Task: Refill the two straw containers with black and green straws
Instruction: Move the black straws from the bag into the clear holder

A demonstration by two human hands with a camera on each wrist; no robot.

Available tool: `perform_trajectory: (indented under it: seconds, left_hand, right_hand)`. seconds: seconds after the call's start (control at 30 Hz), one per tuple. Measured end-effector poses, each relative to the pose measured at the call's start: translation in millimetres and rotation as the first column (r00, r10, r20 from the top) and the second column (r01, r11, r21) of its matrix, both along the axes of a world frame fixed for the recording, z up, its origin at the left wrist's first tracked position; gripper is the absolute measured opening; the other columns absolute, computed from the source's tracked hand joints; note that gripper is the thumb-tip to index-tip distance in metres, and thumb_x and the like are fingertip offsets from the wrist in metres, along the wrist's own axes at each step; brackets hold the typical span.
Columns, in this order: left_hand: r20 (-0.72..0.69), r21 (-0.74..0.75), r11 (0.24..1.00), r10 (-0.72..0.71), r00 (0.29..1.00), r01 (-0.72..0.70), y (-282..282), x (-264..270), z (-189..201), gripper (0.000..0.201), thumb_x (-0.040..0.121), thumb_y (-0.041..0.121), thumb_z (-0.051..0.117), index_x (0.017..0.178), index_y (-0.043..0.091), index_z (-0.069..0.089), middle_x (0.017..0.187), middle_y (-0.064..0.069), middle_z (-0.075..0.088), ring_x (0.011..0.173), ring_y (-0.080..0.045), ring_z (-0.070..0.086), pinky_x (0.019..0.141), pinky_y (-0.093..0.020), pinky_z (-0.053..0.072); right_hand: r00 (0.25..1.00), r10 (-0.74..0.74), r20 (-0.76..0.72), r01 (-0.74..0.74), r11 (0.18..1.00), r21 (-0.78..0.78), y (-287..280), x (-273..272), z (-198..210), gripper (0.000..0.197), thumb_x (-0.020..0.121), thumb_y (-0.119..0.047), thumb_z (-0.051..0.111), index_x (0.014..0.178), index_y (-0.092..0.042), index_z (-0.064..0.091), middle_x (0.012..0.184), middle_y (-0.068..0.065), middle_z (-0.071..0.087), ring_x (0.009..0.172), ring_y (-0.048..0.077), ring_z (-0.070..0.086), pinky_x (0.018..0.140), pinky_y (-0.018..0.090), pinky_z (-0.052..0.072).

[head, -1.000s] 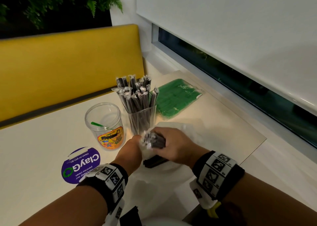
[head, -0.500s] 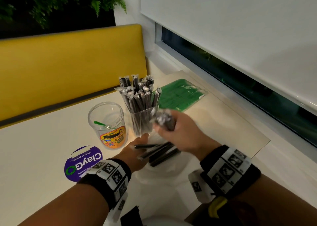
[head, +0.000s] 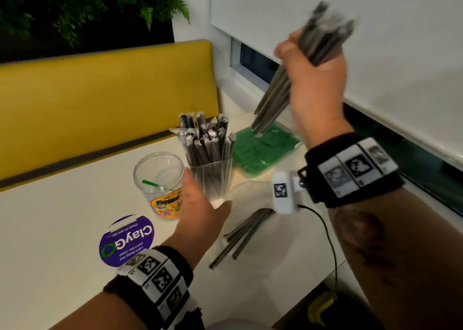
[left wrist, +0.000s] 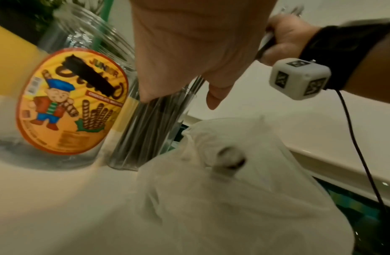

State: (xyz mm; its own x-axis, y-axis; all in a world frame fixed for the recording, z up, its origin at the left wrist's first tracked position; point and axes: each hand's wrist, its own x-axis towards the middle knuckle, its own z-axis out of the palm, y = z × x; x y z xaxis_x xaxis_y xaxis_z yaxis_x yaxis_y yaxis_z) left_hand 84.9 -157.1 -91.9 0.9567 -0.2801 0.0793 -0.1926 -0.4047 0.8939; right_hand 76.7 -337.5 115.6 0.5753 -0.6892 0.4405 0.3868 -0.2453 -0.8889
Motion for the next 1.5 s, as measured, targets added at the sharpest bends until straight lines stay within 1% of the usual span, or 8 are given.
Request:
perform_trajectory:
  seconds: [0.13, 0.4, 0.67, 0.83, 0.97, 1.13, 1.33, 1.5]
  left_hand:
    - [0.034, -0.091, 0.996, 0.007, 0.999, -0.004, -12, 15, -3, 0.107, 0.059, 0.034, 0.079, 0.149, 0.021, 0.022, 0.147, -0.014, 0.041, 0.137, -0.034, 0.042, 0.111, -0.054, 0.04]
    - [0.089, 0.082, 0.992, 0.084, 0.992, -0.091, -22, 18, 3, 0.081, 0.079, 0.031, 0.065, 0.149, 0.01, 0.031, 0.146, -0.011, 0.035, 0.132, -0.024, 0.032, 0.115, -0.034, 0.031]
    - [0.066, -0.064, 0.997, 0.057, 0.996, -0.053, -18, 18, 4, 0.082, 0.069, 0.023, 0.062, 0.143, 0.009, 0.028, 0.141, -0.013, 0.043, 0.129, -0.033, 0.049, 0.106, -0.05, 0.046]
    - [0.05, -0.091, 0.995, 0.035, 0.998, -0.03, -20, 22, -8, 0.087, 0.066, 0.031, 0.058, 0.145, 0.015, 0.025, 0.15, -0.015, 0.038, 0.138, -0.033, 0.042, 0.113, -0.047, 0.039]
    - [0.073, -0.083, 0.997, 0.013, 0.997, -0.007, -21, 28, -16, 0.076, 0.067, 0.031, 0.054, 0.138, 0.014, 0.035, 0.151, -0.017, 0.034, 0.141, -0.034, 0.035, 0.118, -0.043, 0.032]
    - [0.092, -0.156, 0.988, 0.036, 0.995, -0.022, -25, 31, -16, 0.075, 0.07, 0.025, 0.063, 0.139, 0.019, 0.034, 0.153, -0.01, 0.035, 0.142, -0.029, 0.038, 0.114, -0.047, 0.038]
    - [0.125, -0.13, 0.991, 0.042, 0.991, -0.025, -21, 28, -16, 0.086, 0.074, 0.015, 0.071, 0.145, 0.019, 0.023, 0.155, -0.01, 0.034, 0.142, -0.029, 0.038, 0.112, -0.049, 0.04]
    - [0.08, -0.131, 0.991, 0.035, 0.996, -0.024, -11, 10, -11, 0.098, 0.08, 0.0, 0.067, 0.153, 0.014, 0.004, 0.151, -0.008, 0.041, 0.139, -0.024, 0.042, 0.116, -0.045, 0.036]
  right_hand:
    - [0.968, 0.102, -0.231, -0.148, 0.971, -0.19, 37, 16, -20, 0.011, 0.09, -0.023, 0.069, 0.089, -0.029, 0.06, 0.087, -0.015, 0.064, 0.078, -0.005, 0.06, 0.06, -0.001, 0.043]
    - [0.969, 0.158, -0.19, -0.183, 0.975, -0.126, 62, 36, -32, 0.011, 0.085, -0.022, 0.073, 0.092, -0.019, 0.065, 0.09, 0.002, 0.071, 0.085, 0.018, 0.067, 0.075, 0.022, 0.053]
    - [0.891, 0.156, -0.426, -0.208, 0.975, -0.078, 49, 37, -85, 0.013, 0.09, -0.031, 0.068, 0.098, -0.023, 0.06, 0.094, -0.007, 0.067, 0.087, 0.005, 0.062, 0.072, 0.02, 0.049]
    - [0.895, 0.063, -0.442, -0.209, 0.934, -0.29, 44, 29, -111, 0.077, 0.078, -0.053, 0.07, 0.138, -0.019, 0.034, 0.139, 0.005, 0.047, 0.128, 0.019, 0.048, 0.11, 0.038, 0.04]
    - [0.998, -0.065, -0.011, 0.034, 0.641, -0.767, 41, 37, -53, 0.083, 0.094, -0.051, 0.043, 0.151, 0.004, 0.016, 0.158, 0.023, 0.02, 0.147, 0.036, 0.018, 0.119, 0.054, 0.019]
    - [0.724, -0.195, -0.661, -0.639, 0.169, -0.75, 43, 68, -68, 0.066, 0.1, -0.058, 0.019, 0.156, -0.024, 0.01, 0.164, 0.001, 0.009, 0.151, 0.024, 0.004, 0.122, 0.05, 0.006]
    - [0.593, -0.18, -0.785, -0.744, 0.251, -0.619, 44, 66, -84, 0.063, 0.102, -0.055, 0.013, 0.156, -0.023, 0.013, 0.164, -0.002, 0.011, 0.151, 0.02, 0.006, 0.121, 0.051, 0.005]
    - [0.906, -0.024, -0.422, -0.325, 0.598, -0.733, 31, 14, -69, 0.023, 0.1, -0.025, 0.046, 0.11, -0.017, 0.065, 0.111, 0.0, 0.066, 0.104, 0.011, 0.059, 0.097, 0.022, 0.043]
